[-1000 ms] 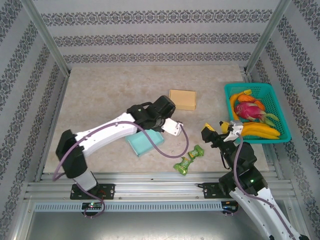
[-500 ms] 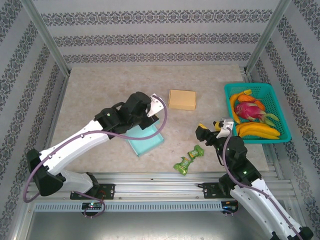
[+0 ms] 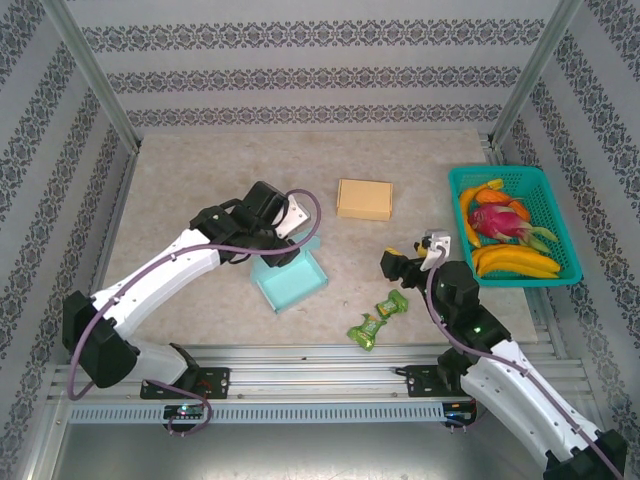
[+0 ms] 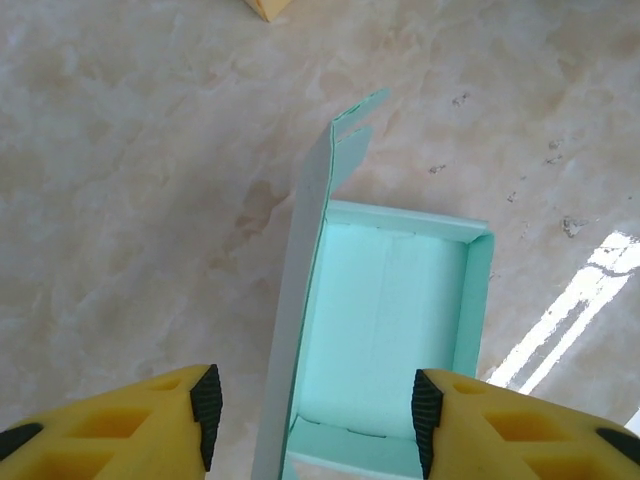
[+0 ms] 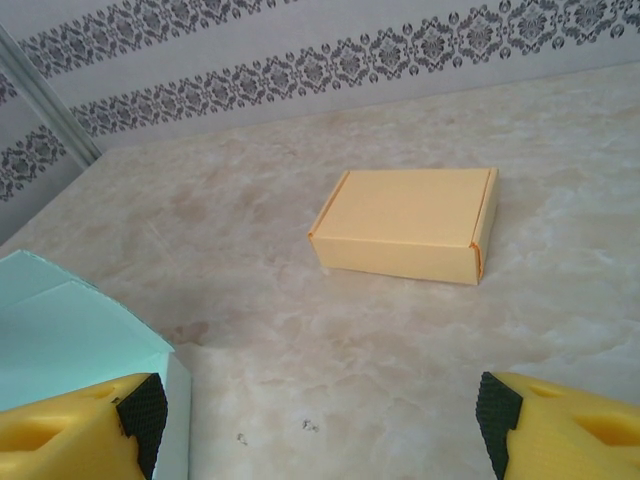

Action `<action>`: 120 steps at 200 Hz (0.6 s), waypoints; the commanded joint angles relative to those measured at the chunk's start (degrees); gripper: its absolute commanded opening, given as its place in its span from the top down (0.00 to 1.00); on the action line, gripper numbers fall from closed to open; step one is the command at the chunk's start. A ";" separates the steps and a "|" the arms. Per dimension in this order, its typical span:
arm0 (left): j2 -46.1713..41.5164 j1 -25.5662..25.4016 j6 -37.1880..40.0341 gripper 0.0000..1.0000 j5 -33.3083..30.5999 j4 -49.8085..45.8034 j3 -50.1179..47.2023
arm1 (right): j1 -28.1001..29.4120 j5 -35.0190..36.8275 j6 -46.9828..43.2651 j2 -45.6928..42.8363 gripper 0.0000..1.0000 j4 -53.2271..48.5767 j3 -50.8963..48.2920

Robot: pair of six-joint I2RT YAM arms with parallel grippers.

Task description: Fold the paper box

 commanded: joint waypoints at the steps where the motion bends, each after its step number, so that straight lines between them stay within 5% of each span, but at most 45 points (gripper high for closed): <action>1: 2.57 0.53 -0.35 0.48 -0.77 -1.24 -0.23 | -0.41 -1.63 -1.26 1.33 0.18 2.69 -0.77; 53: 4.27 1.28 0.80 0.64 1.24 -0.45 -0.60 | -0.15 -4.66 -2.30 6.95 0.18 8.39 -2.00; 91: 4.22 1.37 2.96 0.97 3.18 0.25 -1.55 | 0.13 -9.16 -6.53 15.65 0.17 9.60 3.53; 120: -0.27 1.28 5.20 1.00 6.58 3.03 -4.23 | -0.01 -12.22 -17.22 22.74 0.16 12.80 8.36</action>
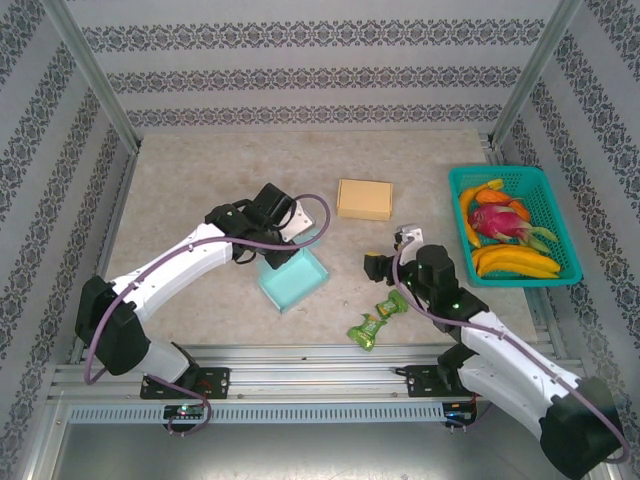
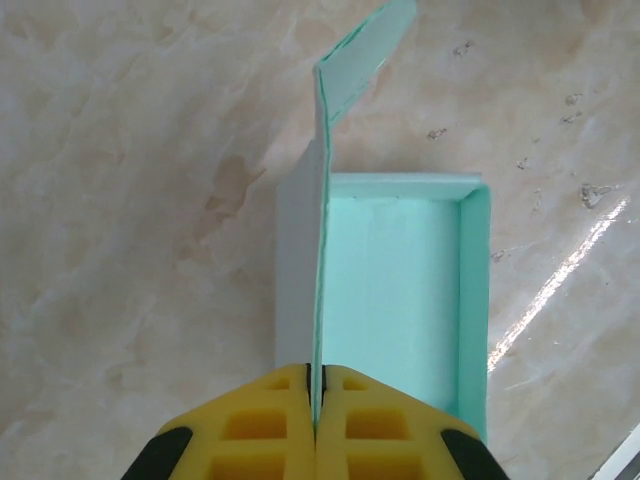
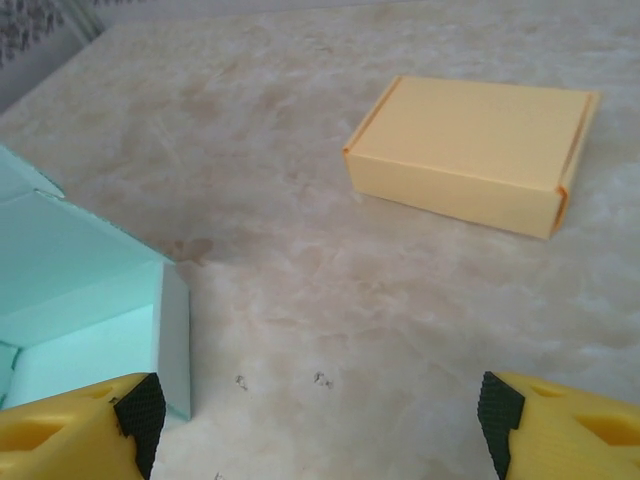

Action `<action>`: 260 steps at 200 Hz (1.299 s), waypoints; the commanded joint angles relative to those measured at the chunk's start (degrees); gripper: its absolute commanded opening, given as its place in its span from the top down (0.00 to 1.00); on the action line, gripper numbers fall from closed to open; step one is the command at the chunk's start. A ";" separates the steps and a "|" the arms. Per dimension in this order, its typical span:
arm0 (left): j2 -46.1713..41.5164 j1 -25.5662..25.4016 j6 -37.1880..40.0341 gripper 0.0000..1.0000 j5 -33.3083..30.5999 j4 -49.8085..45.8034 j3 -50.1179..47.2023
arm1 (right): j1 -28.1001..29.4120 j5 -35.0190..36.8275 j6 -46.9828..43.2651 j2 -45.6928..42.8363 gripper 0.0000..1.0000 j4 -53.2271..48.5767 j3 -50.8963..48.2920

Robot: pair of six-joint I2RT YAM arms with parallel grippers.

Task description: Fold the paper box

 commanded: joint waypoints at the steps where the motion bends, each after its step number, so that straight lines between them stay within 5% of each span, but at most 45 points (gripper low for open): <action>1: -4.15 0.45 2.81 1.00 4.19 2.05 -2.74 | -0.08 -4.59 -10.90 3.90 0.16 5.64 5.60; 55: -16.92 0.36 8.95 1.00 12.04 10.42 -11.63 | -4.11 -29.53 -37.76 16.11 0.21 7.03 13.72; 106: -24.39 -0.69 12.40 1.00 15.61 15.68 -16.87 | -6.26 -44.61 -48.87 22.44 0.27 2.44 19.65; 260: -22.79 -0.78 11.99 1.00 15.20 17.46 -17.78 | 0.89 -52.82 -53.70 29.57 0.39 -5.82 26.07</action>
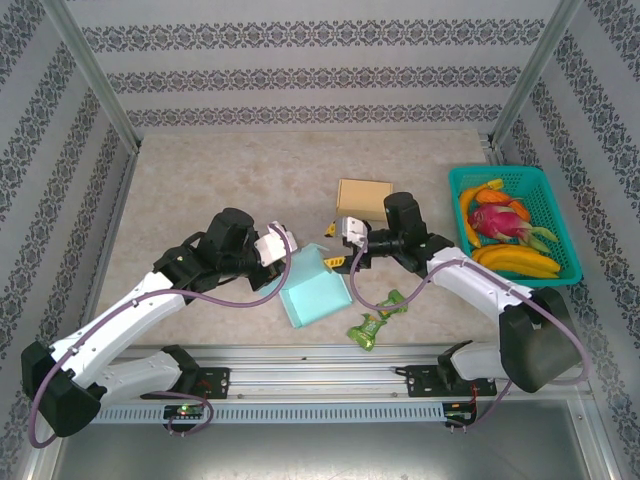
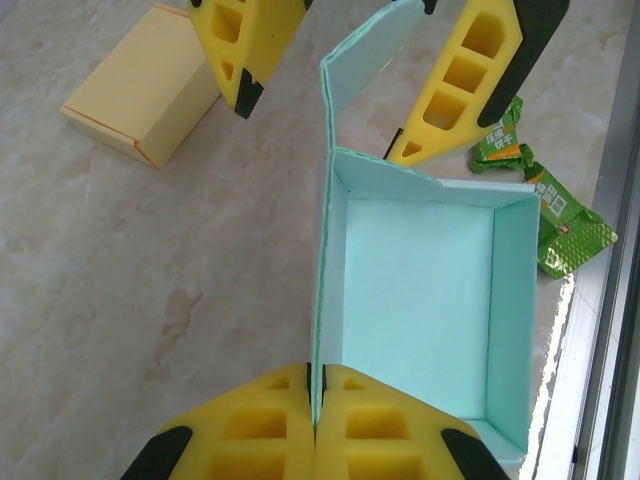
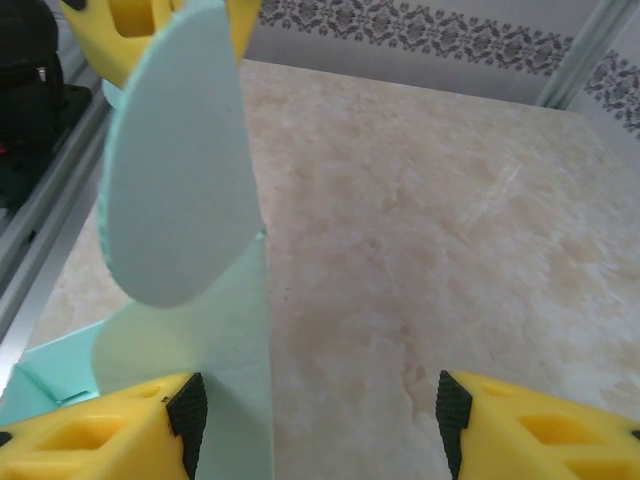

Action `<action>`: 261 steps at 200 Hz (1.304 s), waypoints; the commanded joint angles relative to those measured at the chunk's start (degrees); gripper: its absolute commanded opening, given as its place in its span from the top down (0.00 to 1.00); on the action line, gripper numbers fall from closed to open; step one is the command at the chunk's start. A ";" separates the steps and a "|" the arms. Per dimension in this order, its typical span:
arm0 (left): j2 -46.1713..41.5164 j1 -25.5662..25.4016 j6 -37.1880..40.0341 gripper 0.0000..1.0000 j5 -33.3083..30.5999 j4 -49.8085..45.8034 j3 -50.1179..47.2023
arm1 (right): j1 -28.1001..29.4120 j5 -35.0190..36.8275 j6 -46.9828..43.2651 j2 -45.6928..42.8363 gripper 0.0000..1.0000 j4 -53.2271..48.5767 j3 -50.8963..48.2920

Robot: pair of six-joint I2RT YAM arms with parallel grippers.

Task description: Fold the paper box

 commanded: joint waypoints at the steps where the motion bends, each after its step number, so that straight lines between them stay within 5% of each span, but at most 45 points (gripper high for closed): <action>1: 0.13 -0.62 0.88 1.00 1.46 2.90 -0.56 | 1.60 -5.15 -2.11 0.76 0.40 -2.83 2.72; 126: -0.61 -1.68 2.48 1.00 5.75 2.44 -0.81 | 4.12 -8.91 -7.54 4.27 0.60 -13.83 8.76; 180: -0.88 -1.94 2.00 1.00 4.27 2.55 -0.69 | 4.09 -8.03 -11.05 4.30 0.98 -14.15 7.86; 218: -1.34 -2.03 -3.98 0.75 2.99 1.07 2.73 | 1.95 -7.62 -9.51 3.24 1.00 -8.89 4.63; 235: -2.00 -1.96 -10.03 0.63 -1.83 1.39 4.54 | 0.33 -6.78 -7.13 2.66 1.00 -3.38 2.54; 261: -2.01 -1.88 -20.27 0.60 -12.71 0.12 8.32 | -2.28 -2.90 -2.16 1.77 1.00 7.85 -1.17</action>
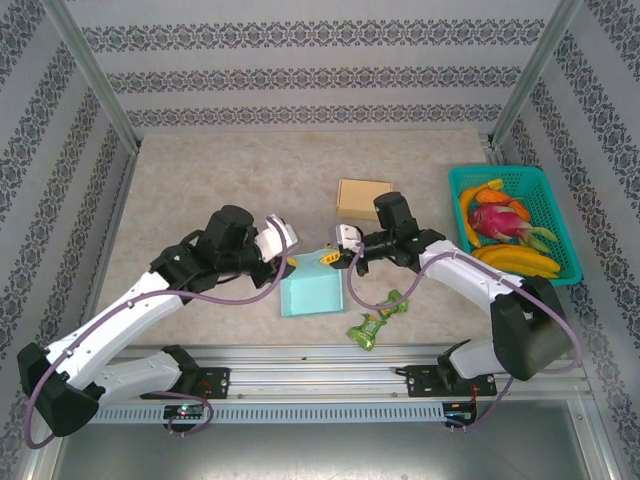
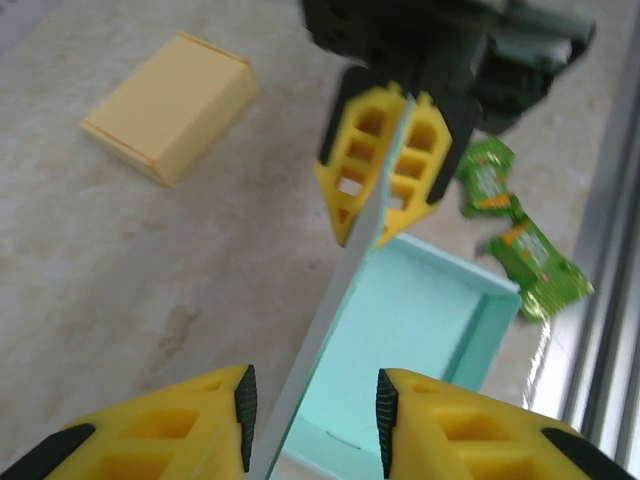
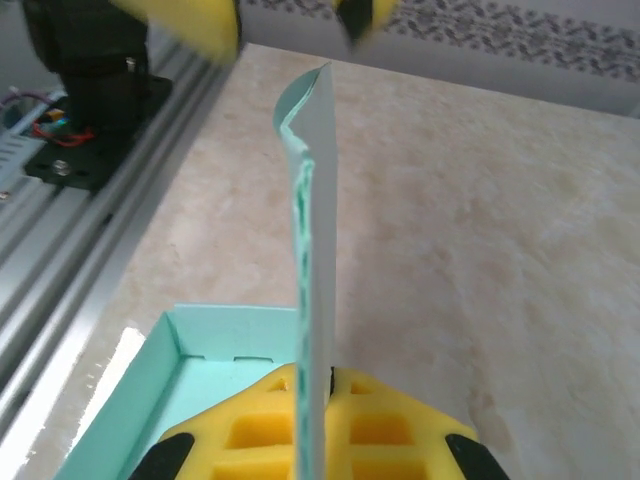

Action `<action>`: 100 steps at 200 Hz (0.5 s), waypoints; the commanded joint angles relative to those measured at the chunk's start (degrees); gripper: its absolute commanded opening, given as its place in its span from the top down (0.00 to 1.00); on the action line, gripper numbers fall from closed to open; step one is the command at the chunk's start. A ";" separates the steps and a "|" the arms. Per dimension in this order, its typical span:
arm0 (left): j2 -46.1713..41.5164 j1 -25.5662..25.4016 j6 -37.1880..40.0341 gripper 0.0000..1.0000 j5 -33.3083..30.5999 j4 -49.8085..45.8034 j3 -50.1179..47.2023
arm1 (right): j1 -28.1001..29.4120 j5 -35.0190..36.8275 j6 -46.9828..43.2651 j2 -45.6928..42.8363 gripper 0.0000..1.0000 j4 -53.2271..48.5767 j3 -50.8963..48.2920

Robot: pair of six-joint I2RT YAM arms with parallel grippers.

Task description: Fold the paper box

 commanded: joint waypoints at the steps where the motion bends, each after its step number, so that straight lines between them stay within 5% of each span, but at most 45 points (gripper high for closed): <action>1: -1.60 -0.36 -12.27 0.60 -10.08 0.47 4.47 | -2.09 2.24 4.69 -1.94 1.00 13.24 -3.25; 42: -2.49 2.26 -29.96 0.38 -21.89 1.45 3.36 | -3.95 3.24 4.47 -1.55 1.00 19.94 -7.12; 67: 0.06 10.17 -45.70 0.18 -17.73 0.16 2.47 | -4.28 1.16 3.98 -0.65 1.00 20.99 -8.17; 100: 7.47 13.39 -58.44 0.11 -17.76 -4.83 4.46 | -4.32 -0.36 4.45 -0.55 1.00 22.58 -8.97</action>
